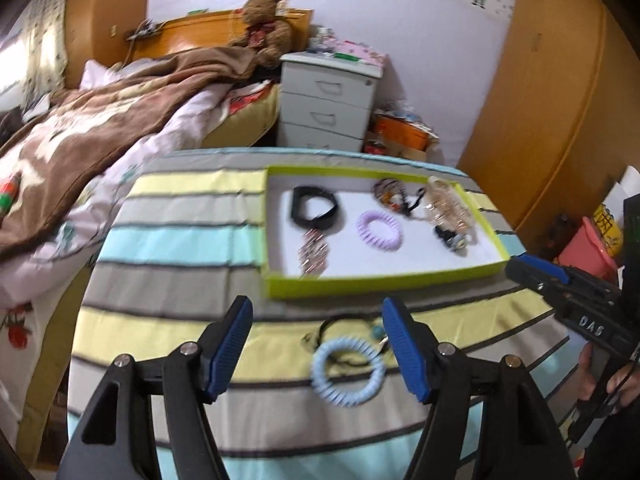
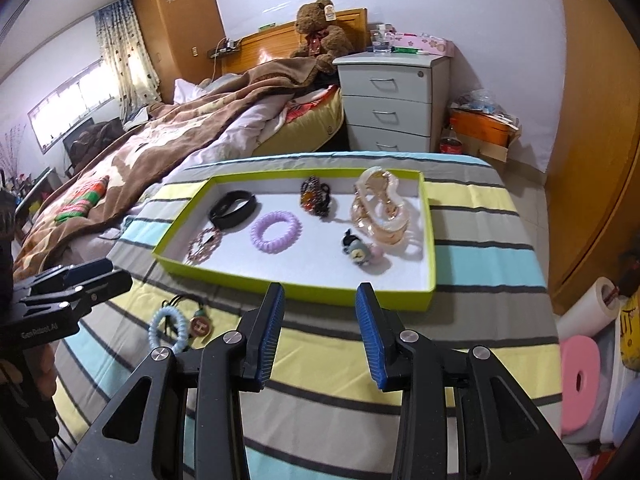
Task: Organize jewelry
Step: 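Withdraw both tools toward the light blue coil and black charm tie, then grasp the light blue coil tie with the left tool while the right tool grasps the black H-charm tie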
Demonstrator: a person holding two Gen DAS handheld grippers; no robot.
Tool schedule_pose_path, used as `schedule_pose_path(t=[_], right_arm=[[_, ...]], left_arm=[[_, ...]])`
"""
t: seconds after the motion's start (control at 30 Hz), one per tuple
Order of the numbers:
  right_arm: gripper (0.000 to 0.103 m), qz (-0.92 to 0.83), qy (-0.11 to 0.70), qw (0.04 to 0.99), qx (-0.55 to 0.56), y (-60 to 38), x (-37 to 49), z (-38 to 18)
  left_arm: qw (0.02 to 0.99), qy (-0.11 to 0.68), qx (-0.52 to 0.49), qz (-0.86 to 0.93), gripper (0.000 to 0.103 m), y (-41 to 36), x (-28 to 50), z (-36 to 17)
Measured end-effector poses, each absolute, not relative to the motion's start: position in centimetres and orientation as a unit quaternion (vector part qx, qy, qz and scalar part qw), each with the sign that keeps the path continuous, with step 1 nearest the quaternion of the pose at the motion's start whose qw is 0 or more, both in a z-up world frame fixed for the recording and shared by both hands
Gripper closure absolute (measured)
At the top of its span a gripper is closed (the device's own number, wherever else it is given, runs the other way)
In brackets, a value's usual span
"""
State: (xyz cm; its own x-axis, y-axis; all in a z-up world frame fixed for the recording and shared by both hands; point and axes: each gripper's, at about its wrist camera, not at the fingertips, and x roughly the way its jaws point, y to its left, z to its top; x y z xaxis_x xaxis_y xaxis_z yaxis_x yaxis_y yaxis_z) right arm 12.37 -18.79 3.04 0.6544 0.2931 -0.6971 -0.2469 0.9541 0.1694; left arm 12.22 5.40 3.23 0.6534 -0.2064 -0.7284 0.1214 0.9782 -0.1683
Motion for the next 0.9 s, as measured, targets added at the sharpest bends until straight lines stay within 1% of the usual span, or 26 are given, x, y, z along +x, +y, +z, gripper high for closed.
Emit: schedule_pose_path(t=[0.13,0.47,0.67,0.8,0.87,0.9], right_arm=[[0.065,0.154,0.391,0.907,0.031,-18.2,12.0,2.7],[0.065,0.16,0.401,0.902,0.023,-17.2,11.5,1.9],[0.065,0.159,0.401,0.902,0.023,-17.2,11.5,1.7],[0.065,0.16,0.401,0.902,0.022,-17.2,11.3,1.7],[0.065,0.159,0.401,0.902,0.022,-17.2,11.3,1.7],[0.065,0.159,0.401,0.902,0.023,-17.2,11.3,1.7]], left_arm=[[0.9,0.425,-0.057,-0.085,0.034,6.3,11.4,1.6],[0.881,0.461,-0.047,-0.093,0.034,5.4,11.1,-1.4],[0.879,0.465,-0.038,-0.098,0.037,4.8,11.2,-1.9],[0.882,0.462,-0.018,-0.09,0.043,4.4,11.5,-2.0],[0.883,0.46,-0.013,-0.09,0.043,4.3,11.6,-2.0],[0.884,0.459,-0.009,-0.089,0.045,4.2,11.6,-2.0]])
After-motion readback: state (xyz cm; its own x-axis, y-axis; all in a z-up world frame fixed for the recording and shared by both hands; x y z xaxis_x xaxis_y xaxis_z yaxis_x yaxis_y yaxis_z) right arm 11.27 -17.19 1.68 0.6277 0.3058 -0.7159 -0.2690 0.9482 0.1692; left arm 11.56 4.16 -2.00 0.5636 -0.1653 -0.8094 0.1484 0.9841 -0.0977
